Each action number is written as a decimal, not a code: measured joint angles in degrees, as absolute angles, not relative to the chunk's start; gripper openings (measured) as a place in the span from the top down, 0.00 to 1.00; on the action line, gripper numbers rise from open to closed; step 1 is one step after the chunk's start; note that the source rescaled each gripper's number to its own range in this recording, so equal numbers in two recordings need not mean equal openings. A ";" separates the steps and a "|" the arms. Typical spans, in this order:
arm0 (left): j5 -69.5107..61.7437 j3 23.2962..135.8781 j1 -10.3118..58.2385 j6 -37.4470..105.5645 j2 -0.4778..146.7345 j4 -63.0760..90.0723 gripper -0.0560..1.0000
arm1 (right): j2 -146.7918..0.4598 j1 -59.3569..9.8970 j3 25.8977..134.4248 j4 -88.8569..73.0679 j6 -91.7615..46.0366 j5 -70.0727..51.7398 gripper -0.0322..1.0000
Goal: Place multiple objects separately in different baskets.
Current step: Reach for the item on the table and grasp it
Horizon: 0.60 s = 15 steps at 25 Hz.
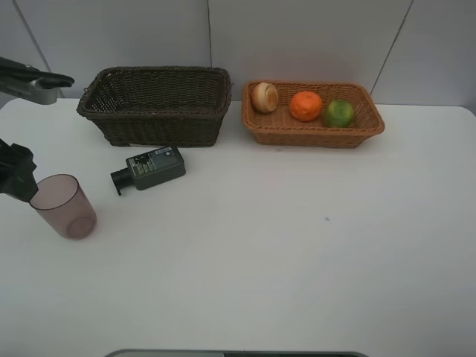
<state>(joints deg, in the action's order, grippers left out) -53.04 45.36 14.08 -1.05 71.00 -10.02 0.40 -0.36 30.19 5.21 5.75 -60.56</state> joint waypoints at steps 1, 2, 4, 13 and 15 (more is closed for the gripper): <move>-52.44 45.36 14.08 -1.10 71.40 -10.05 0.01 | 0.40 -0.36 30.19 5.21 5.75 -60.56 0.24; -51.87 45.36 13.85 -1.21 71.99 -10.05 0.01 | 0.40 -0.36 30.19 5.21 5.75 -60.56 0.24; -50.71 45.36 12.42 -1.21 73.61 -9.91 0.01 | 0.40 -0.36 30.19 5.21 5.75 -60.56 0.24; -43.13 45.37 7.61 -1.47 80.32 -8.37 0.01 | 0.40 -0.36 30.19 5.21 5.75 -60.56 0.24; -41.35 45.37 7.34 -1.47 81.93 -7.61 0.01 | 0.40 -0.36 30.19 5.21 5.70 -60.56 0.24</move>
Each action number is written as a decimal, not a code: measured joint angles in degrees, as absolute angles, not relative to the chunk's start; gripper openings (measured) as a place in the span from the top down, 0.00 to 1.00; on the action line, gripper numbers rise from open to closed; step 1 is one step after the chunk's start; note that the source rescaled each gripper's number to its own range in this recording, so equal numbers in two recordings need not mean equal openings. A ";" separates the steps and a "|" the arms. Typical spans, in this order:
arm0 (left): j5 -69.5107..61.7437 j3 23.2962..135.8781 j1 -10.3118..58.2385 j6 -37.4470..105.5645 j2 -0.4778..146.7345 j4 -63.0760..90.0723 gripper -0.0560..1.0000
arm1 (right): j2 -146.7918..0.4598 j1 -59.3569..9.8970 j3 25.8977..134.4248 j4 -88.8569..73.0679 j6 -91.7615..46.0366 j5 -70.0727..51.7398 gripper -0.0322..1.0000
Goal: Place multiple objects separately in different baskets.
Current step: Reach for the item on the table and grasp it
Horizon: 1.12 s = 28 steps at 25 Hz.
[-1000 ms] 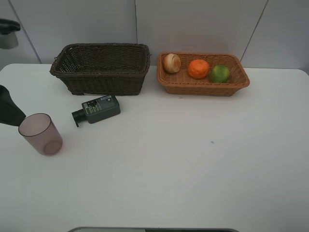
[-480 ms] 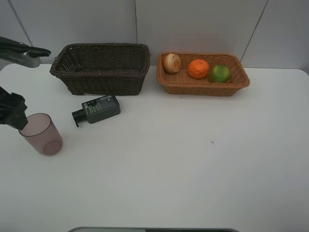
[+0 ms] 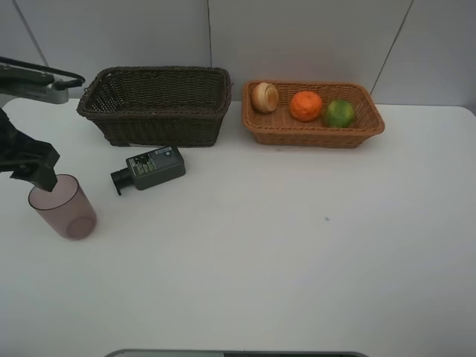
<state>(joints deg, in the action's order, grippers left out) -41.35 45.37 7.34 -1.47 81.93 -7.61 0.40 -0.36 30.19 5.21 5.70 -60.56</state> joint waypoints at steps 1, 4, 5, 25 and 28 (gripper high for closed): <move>-40.25 45.37 7.34 -1.47 82.65 -7.20 0.01 | 0.40 -0.36 30.19 5.21 5.70 -60.56 0.24; -37.41 45.37 7.30 -1.47 85.06 -5.73 0.01 | 0.40 -0.36 30.19 5.21 5.70 -60.56 0.24; -36.93 45.42 7.30 -1.47 85.84 -5.52 0.01 | 0.40 -0.36 30.19 5.21 5.70 -60.56 0.24; -30.31 44.19 4.38 -1.47 89.88 -4.42 0.01 | 0.40 -0.36 30.19 5.18 5.70 -60.56 0.24; -27.96 42.69 4.38 -1.47 89.88 -3.25 0.01 | 0.40 -0.36 30.19 5.18 5.70 -60.56 0.24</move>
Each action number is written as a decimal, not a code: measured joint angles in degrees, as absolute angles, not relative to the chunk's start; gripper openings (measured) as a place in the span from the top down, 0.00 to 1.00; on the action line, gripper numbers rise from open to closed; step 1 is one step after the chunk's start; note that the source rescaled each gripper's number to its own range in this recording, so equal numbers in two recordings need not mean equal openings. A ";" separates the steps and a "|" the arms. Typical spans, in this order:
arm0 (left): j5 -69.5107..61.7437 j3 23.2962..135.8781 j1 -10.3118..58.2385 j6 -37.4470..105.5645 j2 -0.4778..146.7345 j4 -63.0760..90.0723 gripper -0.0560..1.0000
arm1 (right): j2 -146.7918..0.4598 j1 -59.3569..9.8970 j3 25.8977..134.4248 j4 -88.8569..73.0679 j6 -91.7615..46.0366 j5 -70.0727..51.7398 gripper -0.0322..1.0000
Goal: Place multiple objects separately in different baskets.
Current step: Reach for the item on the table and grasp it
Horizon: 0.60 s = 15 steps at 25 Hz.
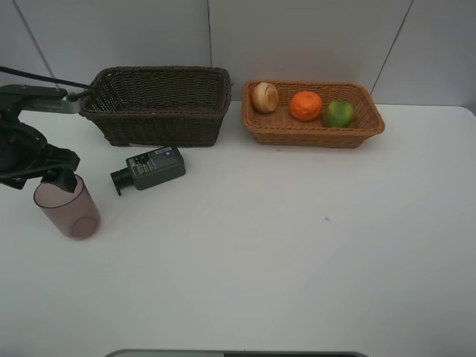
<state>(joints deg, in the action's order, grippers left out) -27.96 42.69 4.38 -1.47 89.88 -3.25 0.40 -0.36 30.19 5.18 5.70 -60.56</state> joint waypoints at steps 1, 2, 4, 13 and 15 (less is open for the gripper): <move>-27.39 42.15 4.38 -1.41 89.88 -2.86 0.01 | 0.40 -0.36 30.19 5.18 5.70 -60.56 0.24; -26.99 41.63 4.38 -1.17 89.88 -2.57 0.01 | 0.40 -0.36 30.19 5.18 5.70 -60.56 0.24; -26.33 40.71 4.38 -0.90 90.05 -2.28 0.01 | 0.40 -0.36 30.19 5.18 5.70 -60.56 0.24; -21.27 36.89 3.63 -0.57 90.50 -2.09 0.01 | 0.40 -0.36 30.19 5.18 5.70 -60.56 0.24; -20.55 36.79 3.06 -0.57 91.40 -2.09 0.01 | 0.40 -0.36 30.19 5.18 5.70 -60.56 0.24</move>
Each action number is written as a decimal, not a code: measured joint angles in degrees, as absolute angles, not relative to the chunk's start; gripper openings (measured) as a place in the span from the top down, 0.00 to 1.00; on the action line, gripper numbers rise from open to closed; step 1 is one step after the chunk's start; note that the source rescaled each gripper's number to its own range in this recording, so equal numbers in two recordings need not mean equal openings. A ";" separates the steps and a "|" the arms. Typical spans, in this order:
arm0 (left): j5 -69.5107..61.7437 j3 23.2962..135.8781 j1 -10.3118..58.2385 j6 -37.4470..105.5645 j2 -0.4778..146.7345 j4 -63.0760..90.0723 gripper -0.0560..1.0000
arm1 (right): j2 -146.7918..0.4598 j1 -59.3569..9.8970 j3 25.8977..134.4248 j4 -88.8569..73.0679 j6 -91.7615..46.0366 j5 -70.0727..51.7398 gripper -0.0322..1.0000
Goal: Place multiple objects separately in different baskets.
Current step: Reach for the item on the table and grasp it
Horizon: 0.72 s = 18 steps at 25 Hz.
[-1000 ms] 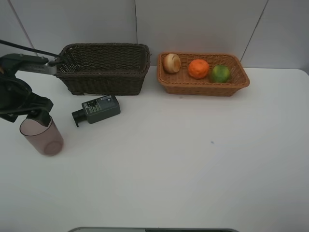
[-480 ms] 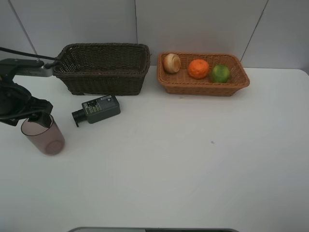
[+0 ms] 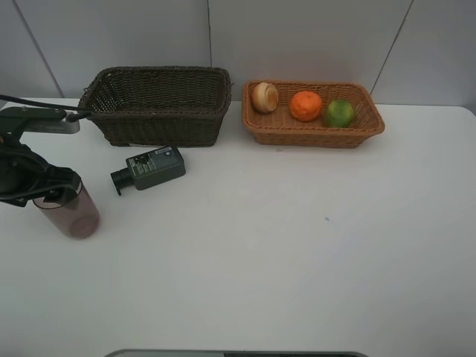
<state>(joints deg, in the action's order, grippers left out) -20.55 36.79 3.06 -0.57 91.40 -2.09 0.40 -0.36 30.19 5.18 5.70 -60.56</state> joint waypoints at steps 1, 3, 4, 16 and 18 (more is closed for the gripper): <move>-20.12 36.79 3.06 -0.57 91.89 -2.09 0.01 | 0.40 -0.36 30.19 5.18 5.70 -60.56 0.24; -19.31 36.79 3.06 -0.57 93.25 -2.09 0.01 | 0.40 -0.36 30.19 5.18 5.70 -60.56 0.24; -18.81 36.79 3.06 -0.57 93.82 -2.09 0.01 | 0.40 -0.36 30.19 5.18 5.70 -60.56 0.24; -17.89 36.79 3.06 -0.57 95.75 -2.03 0.76 | 0.40 -0.36 30.19 5.18 5.70 -60.56 0.24; -17.97 36.79 3.06 -0.57 95.75 -2.03 0.95 | 0.40 -0.36 30.19 5.18 5.70 -60.56 0.24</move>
